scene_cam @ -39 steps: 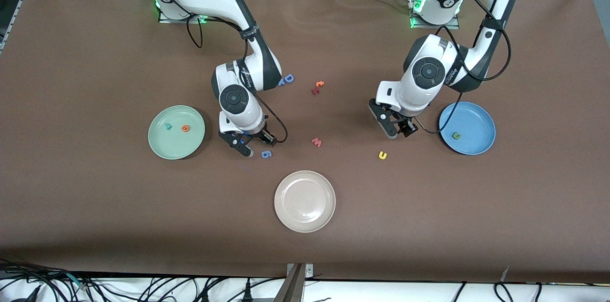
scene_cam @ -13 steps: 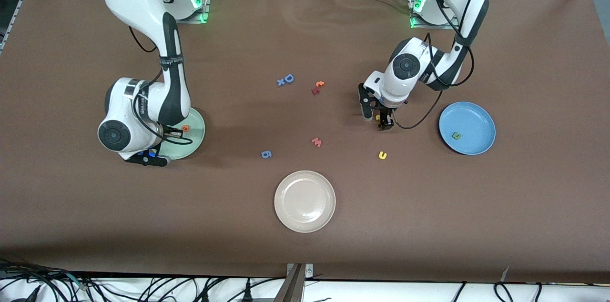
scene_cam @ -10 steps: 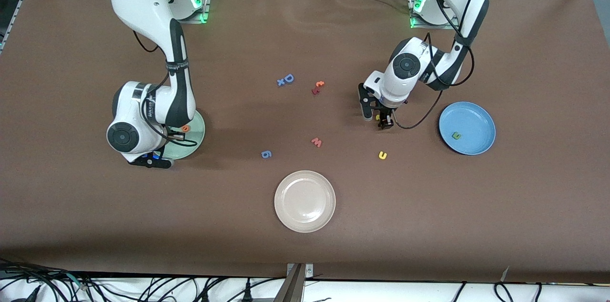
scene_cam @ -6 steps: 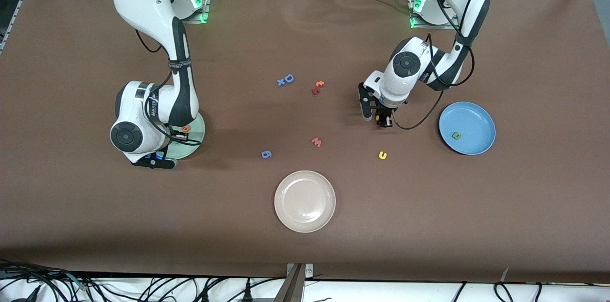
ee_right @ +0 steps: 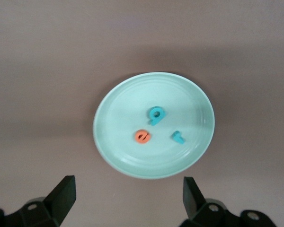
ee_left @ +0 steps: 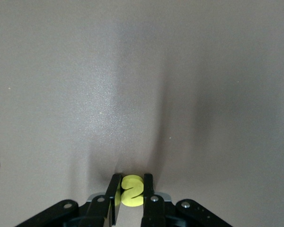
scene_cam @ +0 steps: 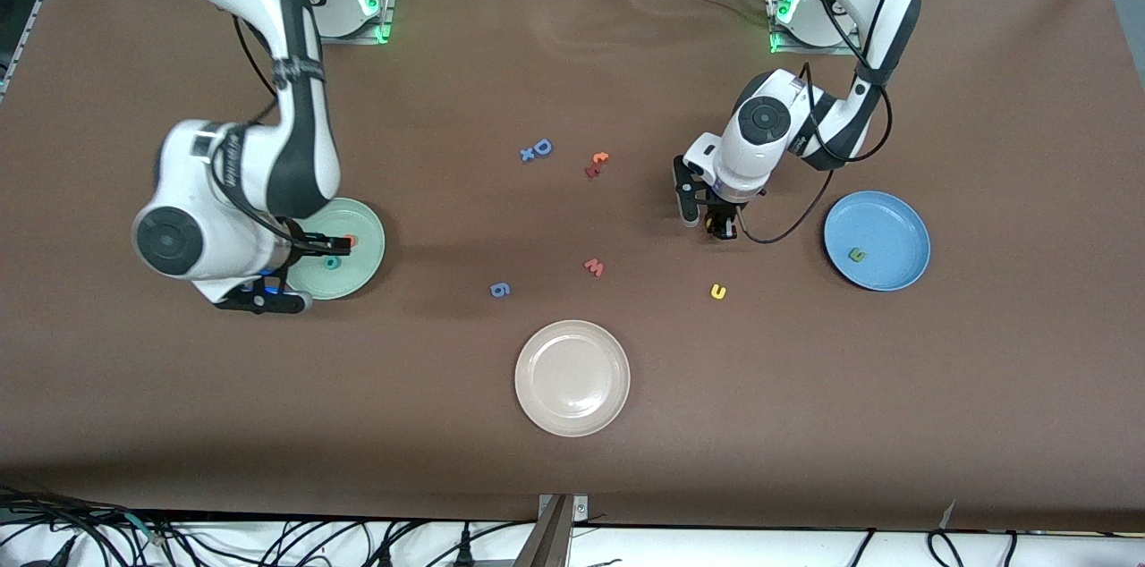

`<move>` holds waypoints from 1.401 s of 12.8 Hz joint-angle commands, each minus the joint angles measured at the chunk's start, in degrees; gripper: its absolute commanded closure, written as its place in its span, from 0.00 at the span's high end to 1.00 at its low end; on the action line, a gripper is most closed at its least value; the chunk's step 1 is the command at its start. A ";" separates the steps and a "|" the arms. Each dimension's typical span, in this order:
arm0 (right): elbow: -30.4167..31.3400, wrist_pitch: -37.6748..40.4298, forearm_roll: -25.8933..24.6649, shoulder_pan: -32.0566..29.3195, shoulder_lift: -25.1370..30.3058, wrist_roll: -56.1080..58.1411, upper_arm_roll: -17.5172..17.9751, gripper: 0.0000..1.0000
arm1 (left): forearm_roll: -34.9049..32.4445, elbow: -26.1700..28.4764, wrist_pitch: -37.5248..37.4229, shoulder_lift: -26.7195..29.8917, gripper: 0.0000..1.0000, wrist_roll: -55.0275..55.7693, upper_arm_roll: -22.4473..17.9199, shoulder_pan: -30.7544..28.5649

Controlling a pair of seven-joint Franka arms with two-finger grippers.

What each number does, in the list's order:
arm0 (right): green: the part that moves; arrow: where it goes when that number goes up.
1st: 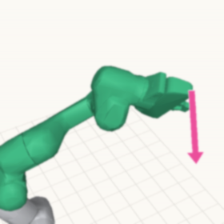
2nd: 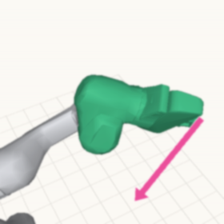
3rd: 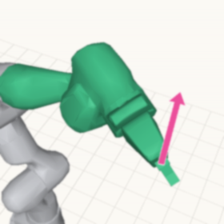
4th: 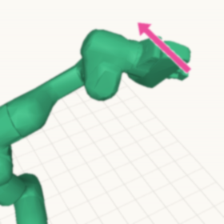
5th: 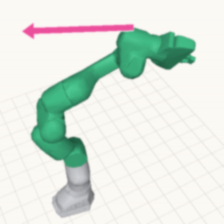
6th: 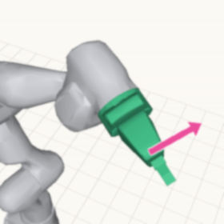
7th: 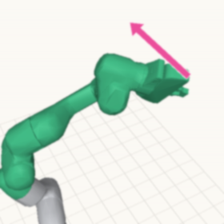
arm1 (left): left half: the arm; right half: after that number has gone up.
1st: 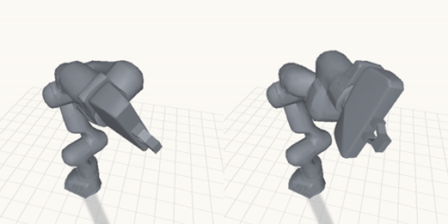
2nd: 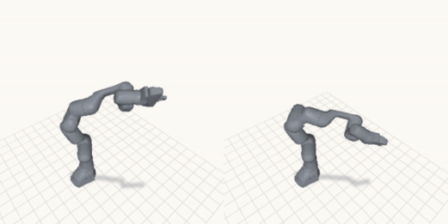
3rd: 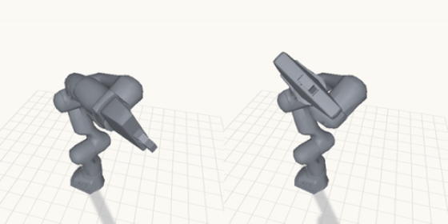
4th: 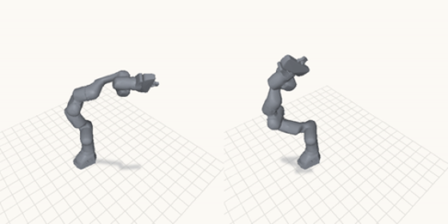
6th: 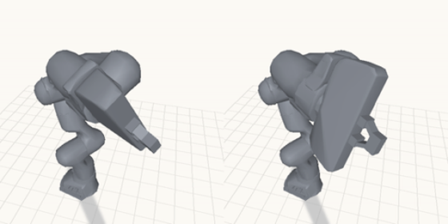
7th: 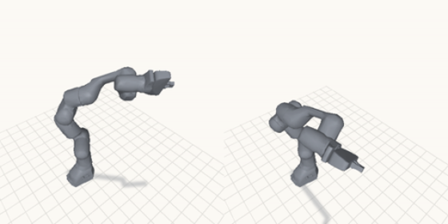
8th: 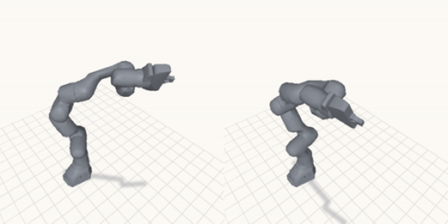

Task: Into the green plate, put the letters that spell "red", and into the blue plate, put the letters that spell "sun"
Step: 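Place the a on the green plate while the left gripper grasps the 2, then withdraw the right gripper while the left gripper releases the 2 on the plate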

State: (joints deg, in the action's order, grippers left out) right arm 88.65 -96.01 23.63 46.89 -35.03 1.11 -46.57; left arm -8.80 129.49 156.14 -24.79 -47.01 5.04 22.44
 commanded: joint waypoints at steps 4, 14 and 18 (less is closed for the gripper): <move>-6.82 6.97 -0.07 0.84 3.99 0.47 -0.80 1.00 | -1.49 0.15 -3.64 6.05 0.11 -0.27 -0.73 -8.09; 6.16 6.12 -22.48 -30.06 27.02 -6.56 39.24 1.00 | 2.01 -0.73 -13.57 11.34 0.10 10.43 -6.88 -19.18; 13.13 -2.96 -23.10 -43.87 37.03 -5.86 47.09 1.00 | 3.87 -0.64 -14.11 10.90 0.11 18.86 -9.60 -20.33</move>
State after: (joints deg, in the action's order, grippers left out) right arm 96.59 -96.42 1.25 8.99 -5.93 -4.61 -3.23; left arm -6.08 128.65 143.23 -14.53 -32.68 -3.99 2.73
